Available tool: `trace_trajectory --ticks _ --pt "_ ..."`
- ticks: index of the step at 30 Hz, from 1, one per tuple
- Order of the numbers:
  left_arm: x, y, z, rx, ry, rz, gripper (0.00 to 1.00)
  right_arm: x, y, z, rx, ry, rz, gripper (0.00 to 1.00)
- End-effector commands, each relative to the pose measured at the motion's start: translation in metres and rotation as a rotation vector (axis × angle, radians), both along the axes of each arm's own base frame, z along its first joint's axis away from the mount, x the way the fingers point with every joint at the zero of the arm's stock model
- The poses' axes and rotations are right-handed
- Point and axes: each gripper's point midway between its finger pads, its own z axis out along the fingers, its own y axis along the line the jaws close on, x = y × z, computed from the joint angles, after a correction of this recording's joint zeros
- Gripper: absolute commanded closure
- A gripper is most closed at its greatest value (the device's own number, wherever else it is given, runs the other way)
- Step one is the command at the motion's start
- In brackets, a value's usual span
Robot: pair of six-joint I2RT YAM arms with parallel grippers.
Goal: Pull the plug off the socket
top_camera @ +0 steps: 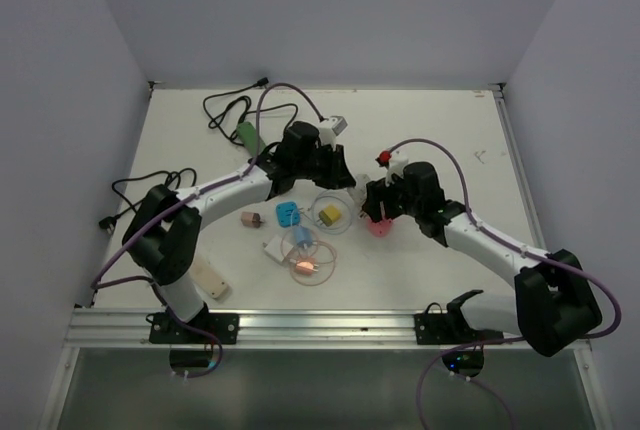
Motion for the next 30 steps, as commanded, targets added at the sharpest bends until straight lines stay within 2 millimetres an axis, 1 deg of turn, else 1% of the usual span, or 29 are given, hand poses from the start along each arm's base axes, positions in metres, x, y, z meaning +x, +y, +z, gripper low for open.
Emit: trace_trajectory --ticks 1,3,4,5,6,7,8,9,10,11,12,13,14,18,20,23,25,30 --pt "0.016 0.007 0.076 -0.118 -0.149 0.028 1.0 -0.003 0.004 0.013 0.018 -0.037 0.031 1.0" --pt "0.015 0.01 0.078 -0.114 -0.161 0.026 1.0 -0.005 0.01 0.022 0.037 -0.053 0.057 1.0" --pt "0.013 0.011 0.077 -0.112 -0.163 0.025 0.95 -0.008 0.01 0.027 0.04 -0.056 0.065 1.0" --pt "0.009 0.013 0.078 -0.112 -0.167 0.019 0.88 -0.01 0.011 0.03 0.041 -0.059 0.071 1.0" --pt "0.008 0.014 0.078 -0.112 -0.167 0.018 0.73 -0.012 0.013 0.034 0.043 -0.065 0.081 1.0" --pt "0.006 0.016 0.082 -0.116 -0.172 0.022 0.66 -0.013 0.015 0.039 0.048 -0.076 0.087 1.0" --pt "0.004 0.017 0.079 -0.114 -0.167 0.024 0.61 -0.015 0.017 0.043 0.053 -0.082 0.098 1.0" --pt "0.004 0.018 0.08 -0.115 -0.167 0.027 0.51 -0.016 0.018 0.045 0.053 -0.088 0.101 1.0" --pt "0.003 0.019 0.083 -0.12 -0.172 0.031 0.47 -0.016 0.02 0.049 0.054 -0.098 0.105 1.0" --pt "0.002 0.02 0.082 -0.119 -0.166 0.035 0.43 -0.017 0.019 0.051 0.053 -0.102 0.101 1.0" --pt "0.001 0.021 0.082 -0.12 -0.164 0.038 0.36 -0.018 0.021 0.053 0.052 -0.106 0.109 1.0" --pt "0.001 0.023 0.085 -0.123 -0.168 0.045 0.32 -0.019 0.021 0.055 0.051 -0.108 0.11 1.0" --pt "0.001 0.024 0.082 -0.119 -0.163 0.055 0.28 -0.02 0.023 0.056 0.053 -0.109 0.115 1.0" --pt "-0.004 0.026 0.076 -0.121 -0.134 0.069 0.25 -0.02 0.025 0.065 0.06 -0.129 0.112 1.0" --pt "-0.005 0.026 0.066 -0.11 -0.106 0.086 0.25 -0.021 0.026 0.07 0.065 -0.137 0.111 1.0" --pt "-0.009 0.02 0.055 -0.104 -0.064 0.084 0.25 -0.021 0.028 0.076 0.071 -0.15 0.115 1.0" --pt "-0.015 0.012 0.051 -0.106 -0.043 0.07 0.26 -0.021 0.029 0.076 0.068 -0.152 0.115 1.0" --pt "-0.025 -0.008 0.051 -0.125 -0.036 0.036 0.35 -0.022 0.033 0.076 0.06 -0.152 0.117 1.0"
